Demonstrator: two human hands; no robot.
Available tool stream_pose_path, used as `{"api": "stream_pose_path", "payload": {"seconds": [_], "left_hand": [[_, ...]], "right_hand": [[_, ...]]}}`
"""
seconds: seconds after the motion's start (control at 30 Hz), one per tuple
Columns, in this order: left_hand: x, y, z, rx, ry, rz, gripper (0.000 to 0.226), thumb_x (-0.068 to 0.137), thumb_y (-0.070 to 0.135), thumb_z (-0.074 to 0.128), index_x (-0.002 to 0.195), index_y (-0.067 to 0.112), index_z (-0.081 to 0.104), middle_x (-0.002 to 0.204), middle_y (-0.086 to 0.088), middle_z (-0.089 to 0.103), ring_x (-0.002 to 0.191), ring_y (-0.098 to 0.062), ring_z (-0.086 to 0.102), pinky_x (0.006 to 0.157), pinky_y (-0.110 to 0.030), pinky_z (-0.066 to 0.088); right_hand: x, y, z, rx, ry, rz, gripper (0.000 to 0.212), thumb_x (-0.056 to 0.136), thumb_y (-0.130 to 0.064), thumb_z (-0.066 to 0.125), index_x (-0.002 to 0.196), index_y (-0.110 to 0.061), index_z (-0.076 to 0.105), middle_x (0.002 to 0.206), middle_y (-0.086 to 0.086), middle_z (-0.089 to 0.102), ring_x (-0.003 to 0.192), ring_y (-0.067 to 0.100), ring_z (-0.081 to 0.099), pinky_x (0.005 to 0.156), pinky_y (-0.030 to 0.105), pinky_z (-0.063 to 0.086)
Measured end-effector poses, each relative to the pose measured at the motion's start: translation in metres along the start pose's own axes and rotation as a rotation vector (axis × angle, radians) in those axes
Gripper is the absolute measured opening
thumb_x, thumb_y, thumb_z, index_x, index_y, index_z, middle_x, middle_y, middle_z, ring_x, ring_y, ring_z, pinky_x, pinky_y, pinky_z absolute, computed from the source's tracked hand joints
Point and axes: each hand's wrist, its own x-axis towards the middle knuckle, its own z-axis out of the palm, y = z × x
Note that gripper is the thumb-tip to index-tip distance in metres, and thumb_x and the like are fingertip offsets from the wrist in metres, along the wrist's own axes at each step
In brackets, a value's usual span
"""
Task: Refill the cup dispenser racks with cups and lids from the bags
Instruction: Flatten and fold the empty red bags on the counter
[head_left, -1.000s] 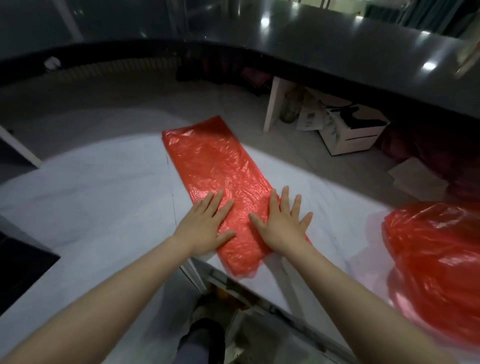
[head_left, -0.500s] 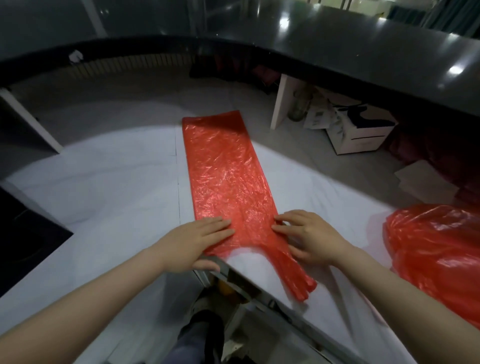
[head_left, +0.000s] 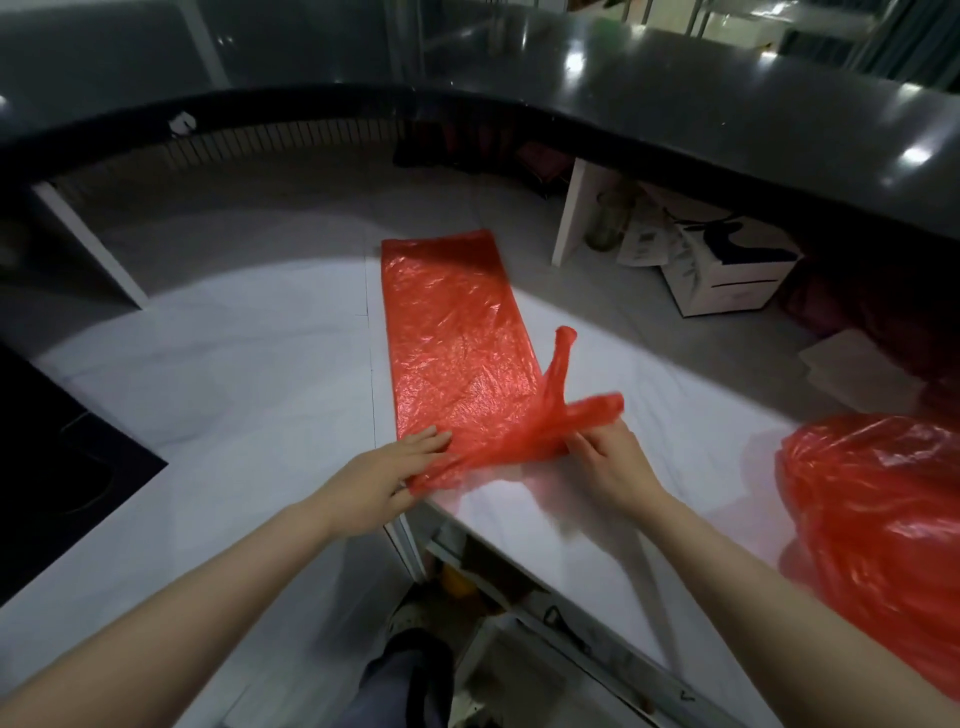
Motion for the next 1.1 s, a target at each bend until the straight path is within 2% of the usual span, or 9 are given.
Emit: {"api": "stream_pose_path", "payload": {"seconds": [0.1,0.2,0.23,0.37,0.5,0.63,0.77,0.93,1.1], "left_hand": [[-0.001,0.005,0.000,-0.127,0.116,-0.056,0.043,0.101,0.019,0.042,0.142,0.031,0.036,0.151,0.023,0.020,0.141,0.008,0.011,0.113,-0.013,0.013],[-0.002,0.008,0.000,-0.218,0.158,-0.129,0.042,0.102,0.020,0.039,0.143,0.027,0.036,0.151,0.022,0.024,0.140,0.005,0.017,0.113,-0.017,0.016],[-0.002,0.008,0.000,-0.252,0.172,-0.142,0.041,0.102,0.019,0.040,0.142,0.023,0.040,0.152,0.020,0.024,0.141,0.002,0.020,0.113,-0.018,0.017],[-0.004,0.012,-0.001,-0.254,0.233,-0.134,0.035,0.094,0.034,0.054,0.126,0.023,0.062,0.150,0.021,0.028,0.135,0.001,0.030,0.107,-0.019,0.027],[-0.009,0.015,0.008,-0.196,0.478,-0.175,0.024,0.081,0.016,0.075,0.105,0.020,0.073,0.122,0.013,0.055,0.102,0.000,0.054,0.086,-0.010,0.044],[-0.012,0.014,0.009,-0.136,0.505,-0.264,0.011,0.077,0.021,0.078,0.080,0.011,0.075,0.086,0.011,0.054,0.082,-0.008,0.053,0.070,-0.008,0.037],[-0.014,0.011,0.005,-0.096,0.426,-0.248,0.015,0.082,0.022,0.074,0.080,0.008,0.077,0.087,0.008,0.061,0.100,-0.011,0.054,0.082,-0.019,0.036],[-0.014,0.014,0.002,-0.169,0.403,-0.340,0.012,0.086,0.024,0.069,0.088,0.016,0.078,0.107,0.010,0.061,0.106,-0.005,0.051,0.089,-0.023,0.038],[-0.012,0.019,0.001,-0.407,0.441,-0.406,0.036,0.082,0.026,0.073,0.099,0.051,0.054,0.101,0.016,0.063,0.084,0.003,0.063,0.070,-0.018,0.047]], "right_hand": [[0.007,-0.005,0.002,-0.057,-0.010,0.097,0.040,0.098,-0.017,0.043,0.060,-0.025,0.038,0.063,-0.010,0.047,0.081,0.028,0.050,0.072,0.038,0.035],[0.010,-0.007,0.012,-0.050,0.034,0.211,0.004,0.094,-0.021,0.052,0.093,-0.024,0.055,0.077,-0.008,0.063,0.091,0.024,0.056,0.083,0.039,0.040],[0.008,-0.008,0.016,-0.004,0.080,0.238,0.013,0.091,-0.022,0.057,0.103,-0.024,0.052,0.078,-0.010,0.066,0.090,0.020,0.058,0.086,0.040,0.041],[0.007,-0.011,0.021,0.066,0.190,0.291,0.021,0.085,-0.023,0.067,0.087,-0.023,0.046,0.073,-0.013,0.061,0.080,0.016,0.057,0.087,0.042,0.041],[0.007,-0.007,0.024,-0.054,0.126,0.214,0.010,0.091,-0.024,0.060,0.093,-0.033,0.063,0.086,-0.012,0.063,0.098,0.016,0.054,0.092,0.036,0.033],[0.002,-0.004,0.024,-0.131,0.101,0.081,0.020,0.088,-0.039,0.064,0.106,-0.036,0.072,0.084,-0.020,0.065,0.098,0.013,0.047,0.092,0.035,0.029],[-0.006,-0.006,0.025,-0.169,0.102,0.025,0.053,0.064,-0.053,0.074,0.114,-0.036,0.068,0.077,-0.020,0.055,0.094,0.003,0.035,0.095,0.031,0.028],[-0.010,-0.009,0.026,-0.186,0.144,0.002,0.028,0.076,-0.032,0.057,0.100,-0.034,0.070,0.077,-0.020,0.054,0.091,0.001,0.041,0.095,0.029,0.031],[-0.006,-0.005,0.021,-0.153,0.139,-0.011,0.017,0.086,-0.025,0.059,0.074,-0.017,0.068,0.076,-0.010,0.051,0.081,0.013,0.044,0.086,0.035,0.035]]}}
